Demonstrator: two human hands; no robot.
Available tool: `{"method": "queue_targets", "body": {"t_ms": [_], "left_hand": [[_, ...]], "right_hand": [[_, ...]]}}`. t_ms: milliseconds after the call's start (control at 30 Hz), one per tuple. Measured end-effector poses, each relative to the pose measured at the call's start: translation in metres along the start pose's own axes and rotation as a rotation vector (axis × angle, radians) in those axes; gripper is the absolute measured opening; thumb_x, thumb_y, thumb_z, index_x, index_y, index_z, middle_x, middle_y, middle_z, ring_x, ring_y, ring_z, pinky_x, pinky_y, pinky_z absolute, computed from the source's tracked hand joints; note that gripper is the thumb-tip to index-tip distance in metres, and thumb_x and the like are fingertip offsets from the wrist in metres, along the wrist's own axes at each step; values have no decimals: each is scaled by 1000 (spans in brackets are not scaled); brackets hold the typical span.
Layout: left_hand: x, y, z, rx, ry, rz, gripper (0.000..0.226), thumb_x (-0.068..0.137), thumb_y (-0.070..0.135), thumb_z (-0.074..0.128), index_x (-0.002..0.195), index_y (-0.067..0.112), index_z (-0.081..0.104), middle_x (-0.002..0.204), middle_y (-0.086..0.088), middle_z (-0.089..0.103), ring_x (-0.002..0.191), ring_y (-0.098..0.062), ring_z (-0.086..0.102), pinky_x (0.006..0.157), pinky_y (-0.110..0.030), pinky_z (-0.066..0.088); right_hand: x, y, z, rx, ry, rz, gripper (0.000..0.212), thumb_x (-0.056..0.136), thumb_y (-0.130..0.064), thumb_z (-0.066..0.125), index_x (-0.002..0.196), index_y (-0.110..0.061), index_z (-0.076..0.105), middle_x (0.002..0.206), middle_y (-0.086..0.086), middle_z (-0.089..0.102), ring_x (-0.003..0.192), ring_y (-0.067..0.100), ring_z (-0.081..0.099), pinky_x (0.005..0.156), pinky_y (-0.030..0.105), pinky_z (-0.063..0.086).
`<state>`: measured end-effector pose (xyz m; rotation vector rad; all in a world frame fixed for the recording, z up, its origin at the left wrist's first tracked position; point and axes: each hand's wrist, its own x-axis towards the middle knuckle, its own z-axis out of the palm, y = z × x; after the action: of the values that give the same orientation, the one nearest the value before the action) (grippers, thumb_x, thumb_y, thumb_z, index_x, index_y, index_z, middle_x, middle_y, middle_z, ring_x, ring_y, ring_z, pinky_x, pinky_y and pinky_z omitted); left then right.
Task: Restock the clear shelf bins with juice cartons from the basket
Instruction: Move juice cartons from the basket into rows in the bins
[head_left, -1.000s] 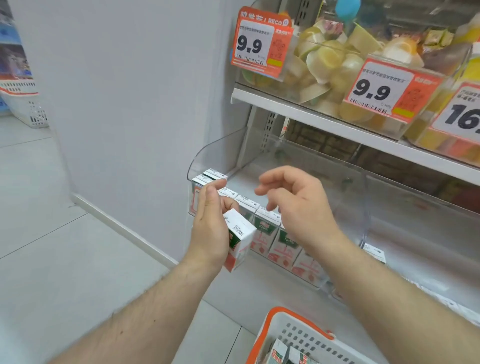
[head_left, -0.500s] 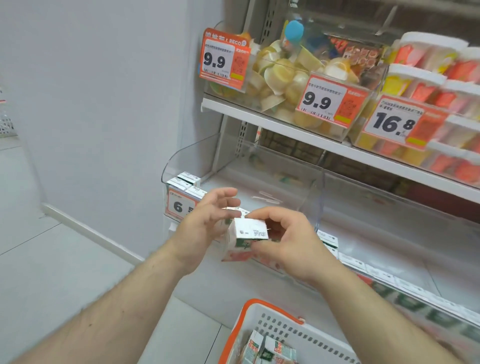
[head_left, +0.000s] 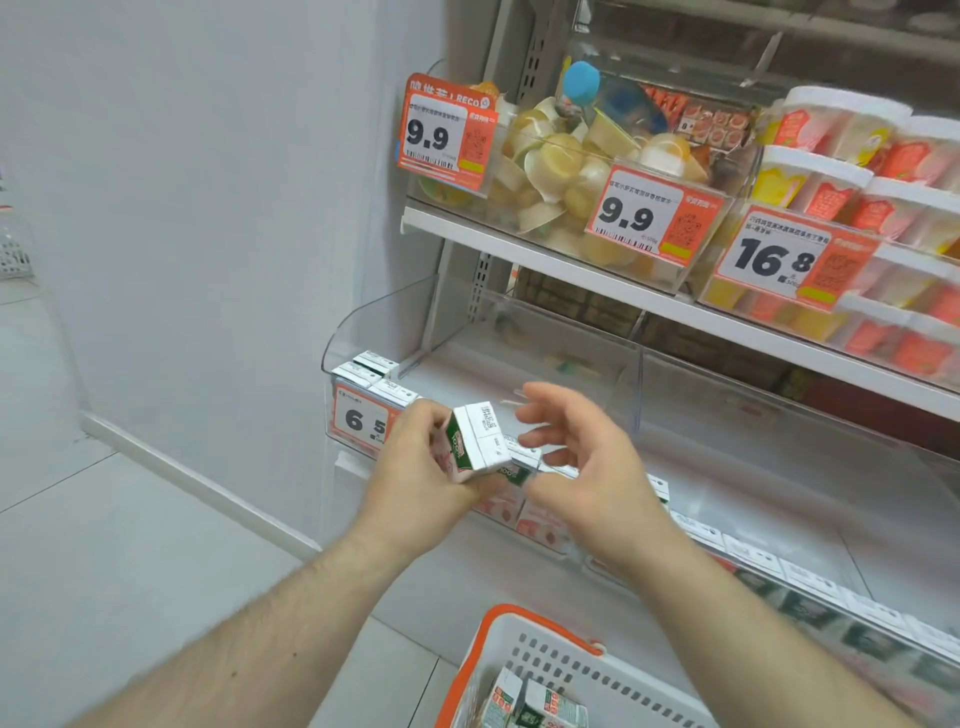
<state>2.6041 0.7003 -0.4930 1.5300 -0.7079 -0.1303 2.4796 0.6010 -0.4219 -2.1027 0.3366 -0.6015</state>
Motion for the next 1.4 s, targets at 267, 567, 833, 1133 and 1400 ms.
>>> {"method": "queue_targets", "body": {"t_ms": [267, 567, 833, 1133, 1400], "left_hand": [[7, -3, 1, 258, 174, 106, 61, 68, 17, 79, 119, 26, 46, 121, 8, 35, 115, -13, 39, 94, -13, 34], [36, -37, -9, -31, 315, -525, 112, 64, 51, 81, 151, 29, 14, 147, 0, 17, 135, -27, 29, 111, -47, 34], [41, -43, -1, -227, 299, -538, 114, 52, 53, 76, 144, 54, 9, 144, 7, 19, 126, -18, 41, 98, -46, 49], [44, -37, 3, -259, 276, -576, 106, 76, 38, 76, 151, 45, 2, 152, 3, 14, 107, -13, 36, 99, -41, 45], [23, -27, 13, -331, 178, -775, 123, 41, 61, 87, 143, 31, 25, 142, -2, 38, 120, -23, 46, 103, -43, 42]], "right_hand": [[25, -19, 45, -501, 174, -45, 23, 84, -38, 65, 103, -25, 64, 87, -5, 70, 85, 23, 64, 75, 37, 52], [157, 12, 56, -508, -69, 213, 19, 87, -26, 65, 104, -17, 66, 98, 5, 68, 93, 27, 65, 74, 36, 54], [189, 41, 92, -298, -372, 488, 5, 80, -10, 61, 79, -11, 57, 70, 10, 50, 53, 21, 40, 51, 29, 34], [196, 39, 95, -123, -435, 589, 19, 99, -9, 49, 103, 2, 64, 91, 16, 67, 76, 28, 63, 75, 40, 55], [177, 23, 88, -743, -285, 251, 33, 96, -37, 52, 89, -9, 68, 89, 5, 67, 85, 25, 63, 72, 28, 50]]}}
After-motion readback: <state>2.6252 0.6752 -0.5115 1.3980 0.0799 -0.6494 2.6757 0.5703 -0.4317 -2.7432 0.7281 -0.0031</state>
